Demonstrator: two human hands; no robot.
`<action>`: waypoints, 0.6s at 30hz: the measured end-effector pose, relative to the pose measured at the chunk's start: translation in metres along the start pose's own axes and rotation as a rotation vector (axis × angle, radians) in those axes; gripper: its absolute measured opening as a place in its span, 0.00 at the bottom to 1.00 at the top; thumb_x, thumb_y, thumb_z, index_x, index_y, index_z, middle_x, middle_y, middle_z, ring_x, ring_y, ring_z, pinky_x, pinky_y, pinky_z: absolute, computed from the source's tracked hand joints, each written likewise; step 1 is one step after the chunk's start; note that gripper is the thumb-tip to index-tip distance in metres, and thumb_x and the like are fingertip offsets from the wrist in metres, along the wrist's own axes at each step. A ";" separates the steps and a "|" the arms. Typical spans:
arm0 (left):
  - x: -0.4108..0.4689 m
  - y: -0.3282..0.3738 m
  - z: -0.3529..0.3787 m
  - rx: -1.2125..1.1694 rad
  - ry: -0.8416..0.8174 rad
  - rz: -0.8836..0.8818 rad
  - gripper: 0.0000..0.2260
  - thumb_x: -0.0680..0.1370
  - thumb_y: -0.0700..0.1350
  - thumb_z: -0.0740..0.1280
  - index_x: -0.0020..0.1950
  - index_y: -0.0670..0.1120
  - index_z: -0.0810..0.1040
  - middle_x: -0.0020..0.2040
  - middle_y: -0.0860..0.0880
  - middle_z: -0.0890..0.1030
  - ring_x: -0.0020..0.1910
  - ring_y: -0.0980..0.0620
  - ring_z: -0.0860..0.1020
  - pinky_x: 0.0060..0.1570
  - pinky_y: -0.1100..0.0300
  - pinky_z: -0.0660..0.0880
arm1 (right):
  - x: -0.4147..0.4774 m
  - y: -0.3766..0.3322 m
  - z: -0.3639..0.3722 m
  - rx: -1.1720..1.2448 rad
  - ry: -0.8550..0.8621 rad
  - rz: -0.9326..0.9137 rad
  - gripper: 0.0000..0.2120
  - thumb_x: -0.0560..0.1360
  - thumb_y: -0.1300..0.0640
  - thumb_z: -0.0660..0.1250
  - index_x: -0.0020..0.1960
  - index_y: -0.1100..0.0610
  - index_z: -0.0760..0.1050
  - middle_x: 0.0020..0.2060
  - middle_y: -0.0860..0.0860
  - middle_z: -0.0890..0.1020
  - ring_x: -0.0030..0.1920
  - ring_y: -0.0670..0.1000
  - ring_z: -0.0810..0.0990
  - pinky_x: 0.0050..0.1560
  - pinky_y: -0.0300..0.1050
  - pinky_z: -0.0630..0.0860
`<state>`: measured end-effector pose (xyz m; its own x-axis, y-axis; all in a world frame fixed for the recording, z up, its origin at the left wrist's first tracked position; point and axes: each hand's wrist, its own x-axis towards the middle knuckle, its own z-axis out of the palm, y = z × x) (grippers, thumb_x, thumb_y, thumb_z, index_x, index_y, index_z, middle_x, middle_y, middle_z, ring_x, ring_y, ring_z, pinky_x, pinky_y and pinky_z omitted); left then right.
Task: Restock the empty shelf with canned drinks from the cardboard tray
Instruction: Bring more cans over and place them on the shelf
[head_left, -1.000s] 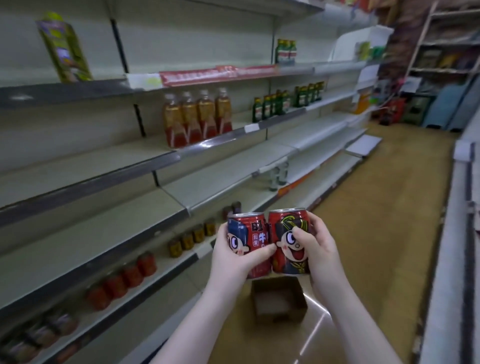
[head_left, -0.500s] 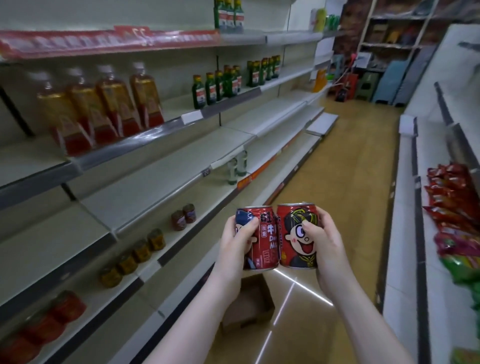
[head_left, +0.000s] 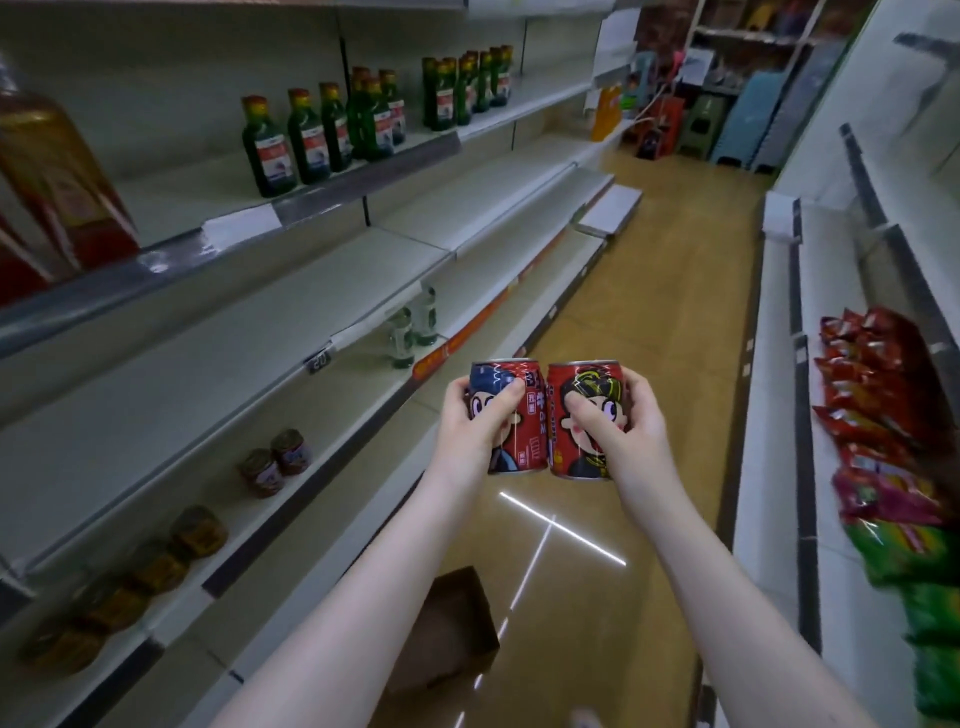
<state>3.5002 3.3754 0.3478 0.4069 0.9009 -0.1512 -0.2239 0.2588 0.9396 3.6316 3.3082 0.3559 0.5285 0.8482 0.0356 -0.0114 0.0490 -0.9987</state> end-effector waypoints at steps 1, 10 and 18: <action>0.014 -0.004 0.008 -0.003 0.024 0.001 0.27 0.70 0.50 0.70 0.66 0.45 0.67 0.58 0.45 0.80 0.52 0.49 0.81 0.50 0.54 0.79 | 0.017 0.006 -0.005 0.007 -0.012 0.010 0.22 0.71 0.57 0.71 0.63 0.53 0.68 0.53 0.51 0.80 0.50 0.48 0.81 0.38 0.34 0.79; 0.102 -0.031 0.070 -0.026 0.379 0.085 0.21 0.72 0.46 0.69 0.63 0.45 0.69 0.53 0.50 0.80 0.47 0.57 0.81 0.41 0.65 0.78 | 0.157 0.037 -0.047 -0.007 -0.311 0.049 0.24 0.65 0.51 0.74 0.58 0.56 0.73 0.49 0.54 0.82 0.49 0.53 0.83 0.48 0.49 0.82; 0.125 -0.023 0.069 0.056 0.749 0.150 0.21 0.73 0.46 0.70 0.64 0.46 0.67 0.52 0.53 0.78 0.47 0.59 0.79 0.42 0.68 0.77 | 0.224 0.062 -0.020 -0.041 -0.634 0.064 0.27 0.69 0.52 0.74 0.65 0.55 0.69 0.54 0.52 0.80 0.53 0.49 0.81 0.50 0.42 0.80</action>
<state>3.6170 3.4579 0.3282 -0.3376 0.9258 -0.1699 -0.1761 0.1152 0.9776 3.7661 3.4910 0.3014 -0.0776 0.9967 -0.0230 0.0125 -0.0221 -0.9997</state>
